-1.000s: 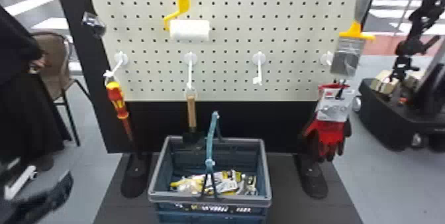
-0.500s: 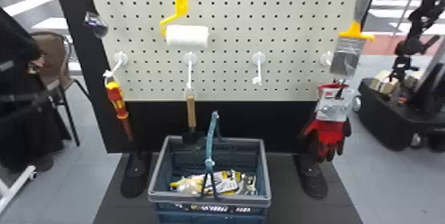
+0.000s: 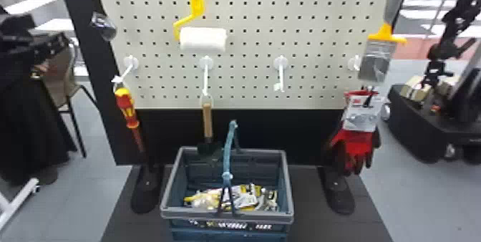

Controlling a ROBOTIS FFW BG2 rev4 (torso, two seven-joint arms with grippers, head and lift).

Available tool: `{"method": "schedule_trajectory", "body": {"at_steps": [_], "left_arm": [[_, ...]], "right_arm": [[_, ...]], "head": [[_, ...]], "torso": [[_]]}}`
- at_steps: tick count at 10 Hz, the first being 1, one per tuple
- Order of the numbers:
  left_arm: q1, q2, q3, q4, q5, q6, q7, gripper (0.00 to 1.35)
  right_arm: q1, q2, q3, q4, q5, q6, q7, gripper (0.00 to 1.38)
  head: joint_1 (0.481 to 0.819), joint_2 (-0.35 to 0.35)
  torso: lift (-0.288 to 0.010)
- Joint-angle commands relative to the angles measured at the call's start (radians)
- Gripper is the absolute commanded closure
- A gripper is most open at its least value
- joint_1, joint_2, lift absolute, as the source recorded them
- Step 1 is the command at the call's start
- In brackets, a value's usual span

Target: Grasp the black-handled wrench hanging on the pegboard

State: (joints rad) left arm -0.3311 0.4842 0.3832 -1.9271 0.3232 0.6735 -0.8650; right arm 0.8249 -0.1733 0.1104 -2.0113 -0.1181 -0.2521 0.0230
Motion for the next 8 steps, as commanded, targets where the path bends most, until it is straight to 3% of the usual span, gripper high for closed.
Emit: {"method": "schedule_trajectory", "body": {"at_steps": [1,3,6,7,8], "left_arm": [[-0.126,0.079,-0.095,0.124,0.089,0.001,-0.035,0.26],[-0.283,0.146,-0.230,0.316,0.237,-0.034,-0.103,0.26],[-0.450,0.201,-0.429,0.438,0.467,-0.045,-0.192,0.26],[-0.474,0.214,-0.458,0.443,0.505,-0.028,-0.212,0.31],[-0.478,0.217,-0.481,0.456,0.545,-0.017,-0.216,0.66]], "right_arm": [[-0.002,0.000,0.000,0.000,0.000,0.002,0.000,0.10],[-0.004,0.000,0.000,0.000,-0.002,0.002,0.000,0.10],[-0.008,0.000,0.000,0.002,-0.003,0.005,0.000,0.10],[-0.010,0.000,0.000,0.002,-0.003,0.005,0.000,0.10],[-0.010,0.000,0.000,0.002,-0.005,0.005,0.000,0.10]], "head": [[0.549,0.000],[0.549,0.000],[0.549,0.000],[0.549,0.000],[0.549,0.000]], "torso": [[-0.100],[-0.100],[-0.100],[-0.100],[-0.100]]}}
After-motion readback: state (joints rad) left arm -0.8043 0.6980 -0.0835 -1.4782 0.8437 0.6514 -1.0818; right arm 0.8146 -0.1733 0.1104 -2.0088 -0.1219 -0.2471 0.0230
